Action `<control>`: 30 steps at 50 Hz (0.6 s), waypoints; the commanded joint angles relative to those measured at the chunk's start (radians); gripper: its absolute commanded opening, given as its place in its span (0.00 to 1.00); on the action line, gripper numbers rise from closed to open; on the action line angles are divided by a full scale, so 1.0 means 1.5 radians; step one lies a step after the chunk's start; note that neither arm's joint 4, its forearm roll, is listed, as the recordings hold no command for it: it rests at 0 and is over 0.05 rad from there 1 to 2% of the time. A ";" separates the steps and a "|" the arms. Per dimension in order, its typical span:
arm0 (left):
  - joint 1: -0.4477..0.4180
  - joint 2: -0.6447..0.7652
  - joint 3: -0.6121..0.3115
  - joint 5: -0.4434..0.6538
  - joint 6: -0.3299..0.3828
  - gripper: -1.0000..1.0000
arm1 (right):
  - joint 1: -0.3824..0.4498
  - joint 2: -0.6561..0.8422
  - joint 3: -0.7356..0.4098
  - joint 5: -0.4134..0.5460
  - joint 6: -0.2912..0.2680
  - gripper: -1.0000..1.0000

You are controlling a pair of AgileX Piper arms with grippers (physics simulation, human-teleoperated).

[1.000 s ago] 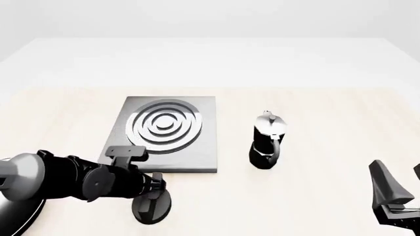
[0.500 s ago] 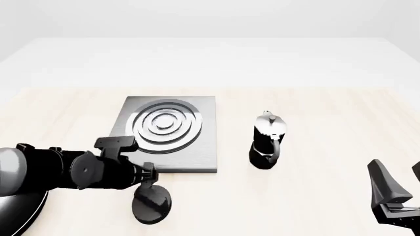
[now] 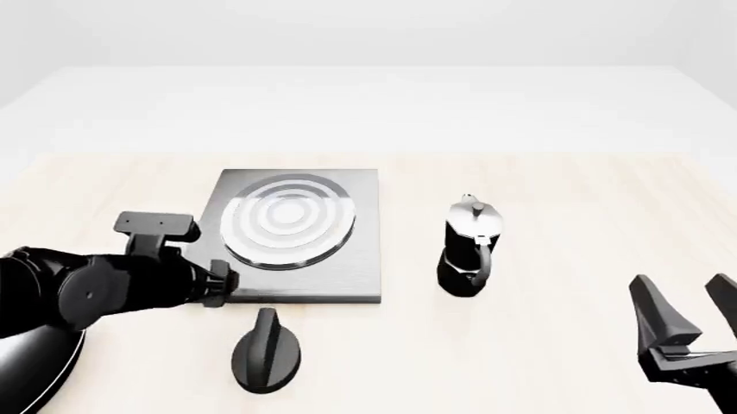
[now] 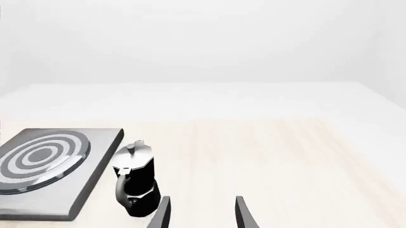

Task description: Turn on the stove and put the moka pot on it.

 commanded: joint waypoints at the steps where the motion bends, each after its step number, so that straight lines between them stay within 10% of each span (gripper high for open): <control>1: 0.039 -0.167 0.047 -0.040 -0.014 1.00 | 0.041 0.146 -0.035 -0.034 0.000 1.00; 14: 0.178 -0.295 0.281 -0.302 -0.038 1.00 | 0.106 0.211 -0.134 0.057 -0.013 1.00; 30: 0.255 -0.873 0.350 -0.062 0.019 1.00 | 0.155 0.298 -0.198 0.060 -0.045 1.00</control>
